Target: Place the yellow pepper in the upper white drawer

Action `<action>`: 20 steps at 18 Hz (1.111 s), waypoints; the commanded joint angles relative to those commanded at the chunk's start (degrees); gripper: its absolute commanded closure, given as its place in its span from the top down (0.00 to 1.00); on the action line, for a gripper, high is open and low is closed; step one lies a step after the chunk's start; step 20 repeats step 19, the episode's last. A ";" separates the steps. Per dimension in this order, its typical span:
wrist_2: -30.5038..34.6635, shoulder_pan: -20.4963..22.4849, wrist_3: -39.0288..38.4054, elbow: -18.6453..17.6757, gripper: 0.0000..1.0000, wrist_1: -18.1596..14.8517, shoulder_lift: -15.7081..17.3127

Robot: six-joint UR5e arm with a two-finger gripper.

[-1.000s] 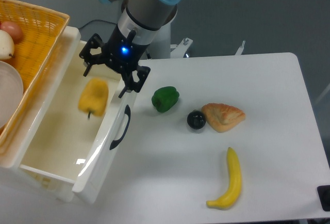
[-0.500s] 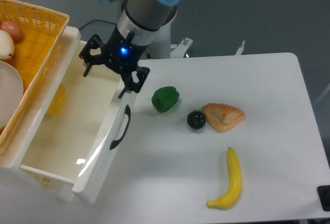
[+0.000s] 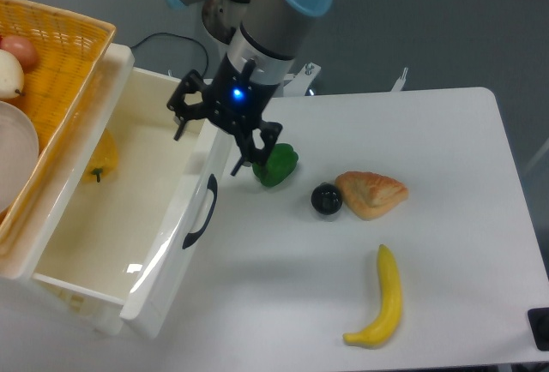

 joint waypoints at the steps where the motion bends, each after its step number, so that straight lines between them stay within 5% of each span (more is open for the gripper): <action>1: 1.57 -0.09 2.45 -0.44 1.00 0.18 -0.26; 4: 8.60 -0.53 11.15 -0.53 1.00 0.18 -1.49; 9: 10.63 -0.35 14.77 -0.35 1.00 0.97 -3.07; 14: 20.12 -0.44 22.85 -0.44 1.00 2.28 -5.27; 20: 22.15 -0.44 23.66 -0.53 1.00 5.01 -6.77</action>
